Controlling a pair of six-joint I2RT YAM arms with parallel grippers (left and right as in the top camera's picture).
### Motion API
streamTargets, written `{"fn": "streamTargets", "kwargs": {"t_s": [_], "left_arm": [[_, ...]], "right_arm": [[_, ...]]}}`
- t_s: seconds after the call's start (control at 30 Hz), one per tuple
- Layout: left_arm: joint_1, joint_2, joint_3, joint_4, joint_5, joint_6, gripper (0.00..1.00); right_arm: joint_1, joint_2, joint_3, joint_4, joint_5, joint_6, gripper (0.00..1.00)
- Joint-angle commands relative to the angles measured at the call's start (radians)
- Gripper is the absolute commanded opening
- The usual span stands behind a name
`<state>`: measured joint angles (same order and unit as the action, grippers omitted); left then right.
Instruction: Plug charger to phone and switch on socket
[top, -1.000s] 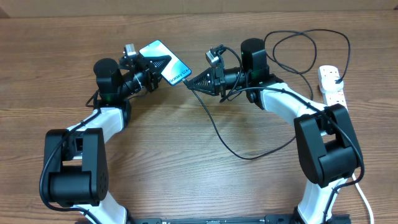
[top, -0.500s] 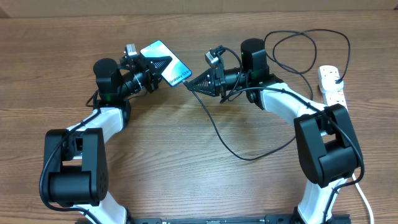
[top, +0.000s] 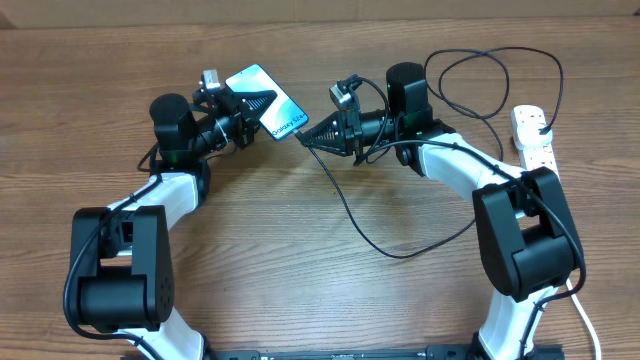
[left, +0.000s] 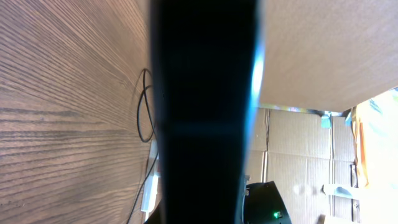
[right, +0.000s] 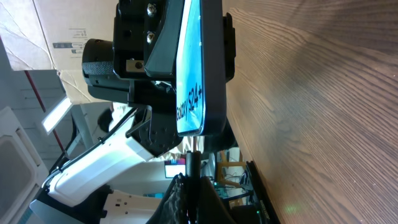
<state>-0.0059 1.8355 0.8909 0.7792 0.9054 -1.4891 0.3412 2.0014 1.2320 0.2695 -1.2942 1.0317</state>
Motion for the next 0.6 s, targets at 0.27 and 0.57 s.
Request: {"fn": "streamTargets", "kwargs": {"t_s": [0.27,0.57], "left_arm": [[-0.038,-0.010,0.014,0.011,0.152,0.077,0.04],[-0.050,-0.010,0.014,0.010,0.175,0.074,0.04]], "right_arm": [[0.005,-0.030,-0.002,0.010,0.107,-0.003,0.04],[0.005,-0.030,-0.002,0.010,0.127,-0.004,0.04]]}}
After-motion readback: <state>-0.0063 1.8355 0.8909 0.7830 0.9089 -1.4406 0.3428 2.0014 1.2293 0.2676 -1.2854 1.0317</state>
